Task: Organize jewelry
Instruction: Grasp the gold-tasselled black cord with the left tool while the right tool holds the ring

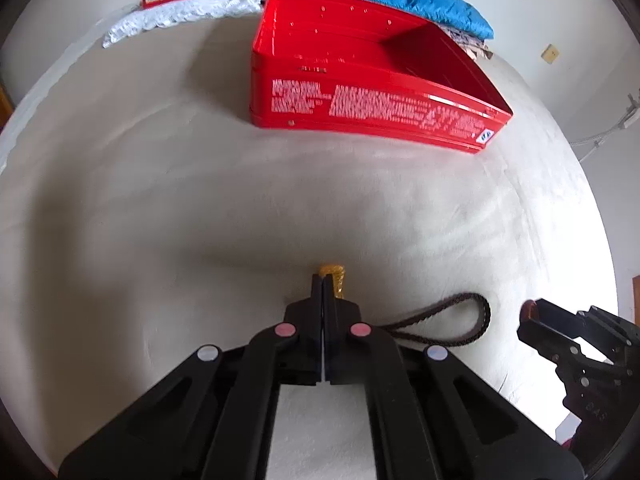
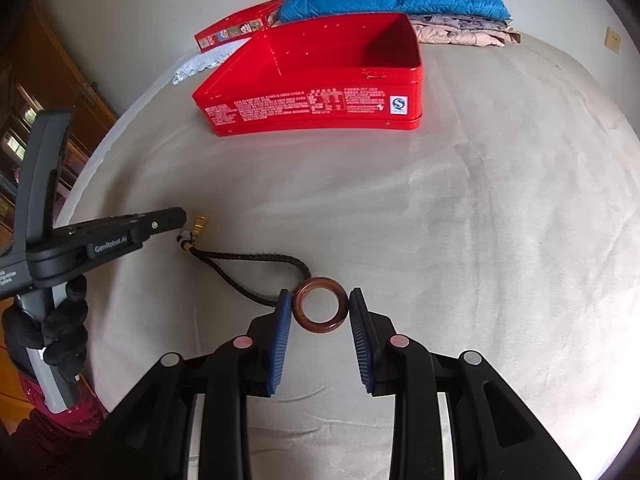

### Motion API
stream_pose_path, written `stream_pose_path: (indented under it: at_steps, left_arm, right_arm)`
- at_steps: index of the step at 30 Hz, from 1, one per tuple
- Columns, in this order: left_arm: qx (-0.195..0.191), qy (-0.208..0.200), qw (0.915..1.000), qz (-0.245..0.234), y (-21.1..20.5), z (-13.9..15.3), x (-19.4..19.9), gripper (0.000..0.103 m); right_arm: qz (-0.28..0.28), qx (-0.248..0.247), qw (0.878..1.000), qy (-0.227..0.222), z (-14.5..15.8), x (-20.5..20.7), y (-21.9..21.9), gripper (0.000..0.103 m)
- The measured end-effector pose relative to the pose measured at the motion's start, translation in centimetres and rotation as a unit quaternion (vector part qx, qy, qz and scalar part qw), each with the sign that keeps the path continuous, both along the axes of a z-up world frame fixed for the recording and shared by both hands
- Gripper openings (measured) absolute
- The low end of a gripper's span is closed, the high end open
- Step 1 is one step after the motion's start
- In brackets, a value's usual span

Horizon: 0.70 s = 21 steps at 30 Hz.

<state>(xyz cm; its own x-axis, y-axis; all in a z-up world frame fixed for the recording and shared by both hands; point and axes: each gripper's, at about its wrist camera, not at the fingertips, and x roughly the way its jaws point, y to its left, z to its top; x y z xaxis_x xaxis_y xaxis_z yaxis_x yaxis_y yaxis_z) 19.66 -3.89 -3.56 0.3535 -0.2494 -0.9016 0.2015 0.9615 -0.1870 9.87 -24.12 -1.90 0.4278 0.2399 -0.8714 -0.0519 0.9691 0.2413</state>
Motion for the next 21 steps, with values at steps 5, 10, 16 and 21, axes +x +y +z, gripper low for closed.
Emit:
stream_pose_path:
  at_steps: [5, 10, 16, 21]
  left_arm:
    - [-0.003, 0.015, 0.9999, 0.006, 0.3, -0.7, -0.1, 0.018]
    - [-0.005, 0.013, 0.9997, 0.019, 0.3, -0.4, -1.1, 0.044]
    - [-0.020, 0.040, 0.9983, 0.037, 0.0, -1.0, -1.6, 0.041]
    - [-0.020, 0.044, 0.9969, 0.061, -0.1, -1.2, -0.8, 0.030]
  right_arm:
    - [0.004, -0.002, 1.000, 0.004, -0.1, 0.1, 0.3, 0.030]
    - [0.000, -0.002, 1.000, 0.005, -0.1, 0.2, 0.1, 0.030]
    - [-0.001, 0.004, 1.000, 0.007, -0.5, 0.3, 0.1, 0.030]
    - [0.000, 0.007, 1.000, 0.007, -0.6, 0.2, -0.2, 0.030]
